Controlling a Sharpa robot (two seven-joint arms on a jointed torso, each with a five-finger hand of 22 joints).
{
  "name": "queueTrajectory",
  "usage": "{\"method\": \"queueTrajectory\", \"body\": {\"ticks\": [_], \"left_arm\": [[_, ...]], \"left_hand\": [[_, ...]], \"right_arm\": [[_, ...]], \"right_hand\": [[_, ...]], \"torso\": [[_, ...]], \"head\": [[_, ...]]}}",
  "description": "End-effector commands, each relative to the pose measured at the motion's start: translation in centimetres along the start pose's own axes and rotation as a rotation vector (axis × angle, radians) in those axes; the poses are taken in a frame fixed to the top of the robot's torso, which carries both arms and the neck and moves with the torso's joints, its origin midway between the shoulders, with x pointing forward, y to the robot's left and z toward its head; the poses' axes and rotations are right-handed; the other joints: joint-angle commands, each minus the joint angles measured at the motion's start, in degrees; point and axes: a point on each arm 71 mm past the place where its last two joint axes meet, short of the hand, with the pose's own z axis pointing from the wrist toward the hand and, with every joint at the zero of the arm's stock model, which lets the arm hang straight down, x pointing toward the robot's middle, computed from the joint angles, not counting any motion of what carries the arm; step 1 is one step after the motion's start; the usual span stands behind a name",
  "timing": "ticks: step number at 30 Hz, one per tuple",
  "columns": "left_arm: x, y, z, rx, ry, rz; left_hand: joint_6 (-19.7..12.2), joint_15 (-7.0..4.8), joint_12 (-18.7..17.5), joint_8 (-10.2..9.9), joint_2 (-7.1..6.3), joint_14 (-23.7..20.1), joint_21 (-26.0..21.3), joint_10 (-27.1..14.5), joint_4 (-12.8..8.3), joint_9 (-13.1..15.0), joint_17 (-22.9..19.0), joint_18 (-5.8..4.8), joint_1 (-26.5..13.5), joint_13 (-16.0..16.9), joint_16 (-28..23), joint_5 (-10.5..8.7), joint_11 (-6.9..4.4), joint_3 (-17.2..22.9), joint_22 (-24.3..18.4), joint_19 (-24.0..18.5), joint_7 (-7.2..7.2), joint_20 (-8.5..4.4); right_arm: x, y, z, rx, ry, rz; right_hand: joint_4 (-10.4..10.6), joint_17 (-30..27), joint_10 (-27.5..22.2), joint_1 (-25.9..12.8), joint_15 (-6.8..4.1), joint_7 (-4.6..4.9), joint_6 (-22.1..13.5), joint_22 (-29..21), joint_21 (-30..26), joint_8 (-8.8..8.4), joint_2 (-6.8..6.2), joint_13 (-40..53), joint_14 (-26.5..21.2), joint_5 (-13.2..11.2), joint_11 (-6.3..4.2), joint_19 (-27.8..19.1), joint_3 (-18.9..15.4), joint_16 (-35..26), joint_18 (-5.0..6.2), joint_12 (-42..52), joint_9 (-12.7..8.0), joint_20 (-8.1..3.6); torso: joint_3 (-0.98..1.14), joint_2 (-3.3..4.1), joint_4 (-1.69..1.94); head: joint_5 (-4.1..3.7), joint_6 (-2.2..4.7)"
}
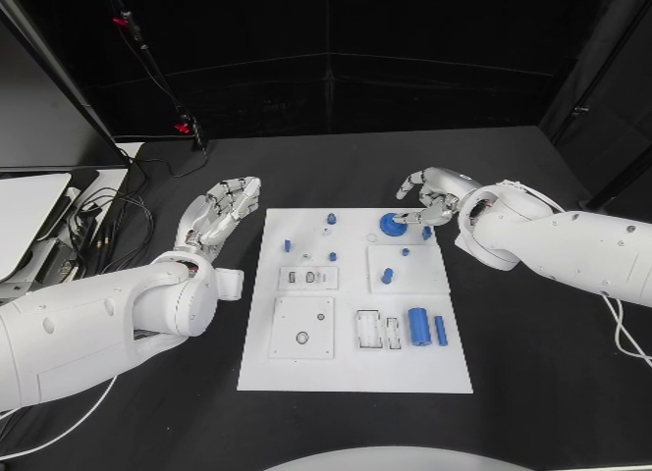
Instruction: Assemble the parts on the task board
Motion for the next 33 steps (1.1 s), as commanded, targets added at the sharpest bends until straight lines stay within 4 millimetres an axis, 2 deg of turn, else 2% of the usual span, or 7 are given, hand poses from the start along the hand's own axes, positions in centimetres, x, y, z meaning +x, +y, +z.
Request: {"method": "queueTrajectory", "body": {"ticks": [1,5,10,11,16,20,33], "left_arm": [[0.1,-2.5,-0.4,0.341,0.008,-0.006],[0.0,-2.5,-0.4,0.34,0.006,-0.004],[-0.1,-2.5,-0.4,0.34,0.003,-0.001],[-0.2,-2.5,-0.4,0.34,0.002,0.0],[-0.1,-2.5,-0.4,0.34,0.002,0.0],[-0.2,-2.5,-0.4,0.34,0.001,0.001],[-0.2,-2.4,-0.4,0.336,0.003,-0.002]], "left_hand": [[-0.13,0.35,0.19,0.39,0.73,-0.08,0.37,0.02,0.03,-0.05,-0.09,-0.59,0.07,-0.09,0.33,0.32,0.23,0.28,0.08,-0.25,8.99,-0.01],[-0.09,0.39,0.27,0.45,1.09,-0.08,0.44,0.06,0.0,-0.13,-0.1,-0.6,0.16,-0.09,0.4,0.3,0.25,0.39,0.11,-0.29,8.99,0.03],[-0.08,0.42,0.32,0.48,1.31,-0.08,0.49,0.09,-0.01,-0.18,-0.1,-0.6,0.21,-0.09,0.44,0.28,0.27,0.45,0.14,-0.29,8.99,0.05],[-0.08,0.42,0.32,0.48,1.31,-0.08,0.49,0.09,-0.01,-0.18,-0.1,-0.6,0.21,-0.09,0.44,0.28,0.27,0.45,0.14,-0.29,8.99,0.05],[-0.08,0.42,0.32,0.48,1.31,-0.08,0.49,0.09,-0.01,-0.18,-0.1,-0.6,0.21,-0.09,0.44,0.28,0.27,0.45,0.14,-0.29,8.99,0.05],[-0.08,0.42,0.32,0.48,1.31,-0.08,0.49,0.09,-0.01,-0.18,-0.1,-0.6,0.21,-0.09,0.44,0.28,0.27,0.45,0.14,-0.29,8.99,0.05],[-0.06,0.45,0.38,0.53,1.55,-0.07,0.58,0.12,-0.02,-0.25,-0.1,-0.6,0.25,-0.09,0.5,0.26,0.29,0.49,0.19,-0.27,9.0,0.09]], "right_arm": [[0.1,-0.2,0.2,0.027,0.024,-0.04],[0.4,-0.1,0.5,0.032,0.042,-0.048],[0.7,0.2,0.7,0.034,0.058,-0.057],[0.8,0.3,0.8,0.035,0.061,-0.061],[1.0,0.4,0.9,0.037,0.07,-0.075],[1.2,0.6,1.0,0.035,0.075,-0.085],[1.5,0.7,1.3,0.062,0.089,-0.103]], "right_hand": [[-0.06,15.06,5.96,0.09,0.44,0.08,-0.49,15.06,0.17,0.12,-0.55,15.06,5.87,0.16,0.57,6.06,0.45,0.14,-0.38,0.14,-0.07,0.57],[-0.17,15.06,5.96,1.0,0.75,0.3,-0.75,15.06,0.17,0.25,-0.63,15.06,5.87,-0.89,0.91,6.06,1.07,0.14,-0.38,0.14,-0.21,0.87],[-0.33,15.06,5.96,2.52,1.36,0.8,0.09,15.06,0.17,0.64,0.24,15.06,5.87,-1.85,1.58,6.06,2.04,0.14,-0.38,0.14,-0.37,1.41],[-0.31,15.06,5.96,2.7,1.53,1.02,0.71,15.06,0.17,0.85,0.2,15.06,5.87,-1.73,1.78,6.06,2.15,0.14,-0.38,0.14,-0.38,1.58],[-0.2,15.06,5.96,3.15,2.08,1.66,1.89,15.06,0.17,0.68,-0.8,15.06,5.87,0.45,2.43,6.06,2.47,0.14,-0.38,0.14,-0.82,2.13],[-0.13,15.06,5.96,3.26,2.22,1.66,2.65,15.06,0.17,0.48,-1.58,15.06,5.87,1.79,2.51,6.06,2.53,0.14,-0.38,0.14,-1.12,2.36],[-0.06,15.06,5.96,3.48,2.18,1.63,3.59,15.06,0.17,0.21,-1.78,15.06,5.87,2.23,2.47,6.06,2.79,0.14,-0.38,0.14,-1.45,2.41]], "torso": [[-0.01,-0.02,0.03],[0.0,0.02,-0.01],[-0.05,0.02,-0.1],[0.01,0.01,-0.01],[-0.02,-0.01,0.03],[-0.01,-0.04,-0.05],[-0.01,-0.04,-0.02]], "head": [[0.17,-0.05],[0.27,-0.18],[0.34,-0.41],[0.34,-0.36],[0.34,-0.42],[0.4,-0.48],[0.67,-0.48]]}}
